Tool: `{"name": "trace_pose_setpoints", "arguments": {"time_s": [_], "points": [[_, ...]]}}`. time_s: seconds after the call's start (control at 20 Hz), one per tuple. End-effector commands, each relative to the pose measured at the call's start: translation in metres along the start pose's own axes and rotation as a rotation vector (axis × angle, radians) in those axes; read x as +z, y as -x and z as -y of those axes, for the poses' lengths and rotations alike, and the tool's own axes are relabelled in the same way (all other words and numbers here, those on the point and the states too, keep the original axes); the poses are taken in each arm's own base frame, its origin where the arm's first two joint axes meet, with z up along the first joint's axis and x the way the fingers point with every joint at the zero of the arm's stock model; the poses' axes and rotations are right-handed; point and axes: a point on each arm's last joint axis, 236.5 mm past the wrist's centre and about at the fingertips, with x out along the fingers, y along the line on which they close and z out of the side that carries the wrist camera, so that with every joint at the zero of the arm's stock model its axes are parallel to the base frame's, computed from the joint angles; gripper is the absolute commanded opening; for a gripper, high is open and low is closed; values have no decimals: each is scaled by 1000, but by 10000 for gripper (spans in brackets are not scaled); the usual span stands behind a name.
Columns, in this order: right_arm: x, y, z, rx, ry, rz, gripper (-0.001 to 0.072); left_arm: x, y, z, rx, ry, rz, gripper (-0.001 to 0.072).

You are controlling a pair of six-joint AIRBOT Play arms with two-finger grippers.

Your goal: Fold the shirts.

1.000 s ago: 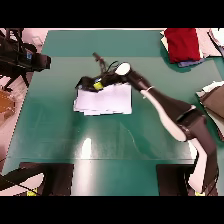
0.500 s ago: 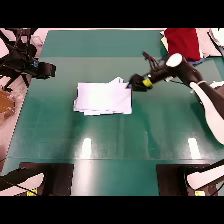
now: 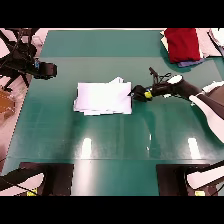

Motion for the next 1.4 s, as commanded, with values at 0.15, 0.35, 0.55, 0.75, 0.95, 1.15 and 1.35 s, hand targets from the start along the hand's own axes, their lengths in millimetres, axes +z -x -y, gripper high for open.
{"name": "trace_pose_setpoints", "arguments": {"time_s": [0.15, 0.35, 0.55, 0.75, 0.95, 1.15, 1.35], "points": [[5, -68, -32, 42, 45, -42, 528, -4, 0, 3, -11, 2, -16, 26], [8, -94, -75, 86, 100, -61, 417, -7, 0, 2, -11, 2, -29, 25], [41, -75, -117, 137, 181, 15, 19, -7, 1, 2, -10, 2, -29, 25], [95, 19, -136, 139, 195, 127, 18, -7, 1, 2, -10, 3, -30, 26], [155, 200, -113, 51, 131, 416, 18, -8, 1, 2, -11, 3, -32, 25], [167, 405, -45, -29, -83, 763, 18, -7, 1, 4, -16, 5, -29, 25], [103, 546, 39, -156, -293, 943, 18, -7, 1, 8, -36, 18, -28, 25]]}}
